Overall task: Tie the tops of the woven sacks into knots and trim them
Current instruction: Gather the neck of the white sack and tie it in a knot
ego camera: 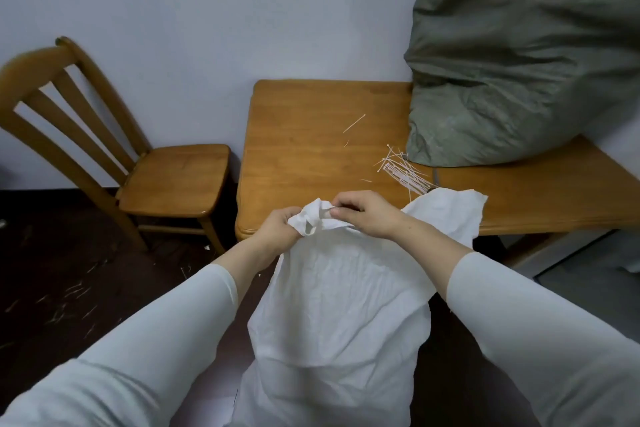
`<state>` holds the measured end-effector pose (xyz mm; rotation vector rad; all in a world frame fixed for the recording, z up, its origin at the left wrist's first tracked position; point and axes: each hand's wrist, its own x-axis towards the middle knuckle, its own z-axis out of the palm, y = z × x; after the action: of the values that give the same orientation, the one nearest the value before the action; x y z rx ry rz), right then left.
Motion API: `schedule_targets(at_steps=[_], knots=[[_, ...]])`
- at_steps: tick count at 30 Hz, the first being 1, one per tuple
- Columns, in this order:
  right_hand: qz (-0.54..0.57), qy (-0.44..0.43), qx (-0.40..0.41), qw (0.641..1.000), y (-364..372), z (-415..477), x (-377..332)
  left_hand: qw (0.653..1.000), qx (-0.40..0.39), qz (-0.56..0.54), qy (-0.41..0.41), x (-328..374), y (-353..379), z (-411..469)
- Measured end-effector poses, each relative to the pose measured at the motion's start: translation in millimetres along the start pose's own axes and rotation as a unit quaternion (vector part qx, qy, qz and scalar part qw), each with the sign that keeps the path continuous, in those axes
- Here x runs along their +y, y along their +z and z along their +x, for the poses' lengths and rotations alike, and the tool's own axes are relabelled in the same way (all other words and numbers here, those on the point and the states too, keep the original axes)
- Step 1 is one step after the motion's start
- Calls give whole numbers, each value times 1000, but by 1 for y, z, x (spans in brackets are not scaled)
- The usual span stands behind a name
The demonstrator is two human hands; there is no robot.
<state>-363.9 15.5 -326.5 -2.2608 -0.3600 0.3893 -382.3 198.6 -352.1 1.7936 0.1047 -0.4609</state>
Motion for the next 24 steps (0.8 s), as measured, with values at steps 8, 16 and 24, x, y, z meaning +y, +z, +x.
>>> schedule_targets(at_steps=[8, 16, 24], knots=[[-125, 125, -155, 972, -28, -12, 18, 1000, -3, -12, -17, -10, -6, -5], [22, 174, -117, 978, -6, 4, 37, 1000, 3, -17, -20, -14, -15, -11], [-97, 59, -12, 993, -13, 18, 31, 995, 90, -5, -39, -17, -14, 4]])
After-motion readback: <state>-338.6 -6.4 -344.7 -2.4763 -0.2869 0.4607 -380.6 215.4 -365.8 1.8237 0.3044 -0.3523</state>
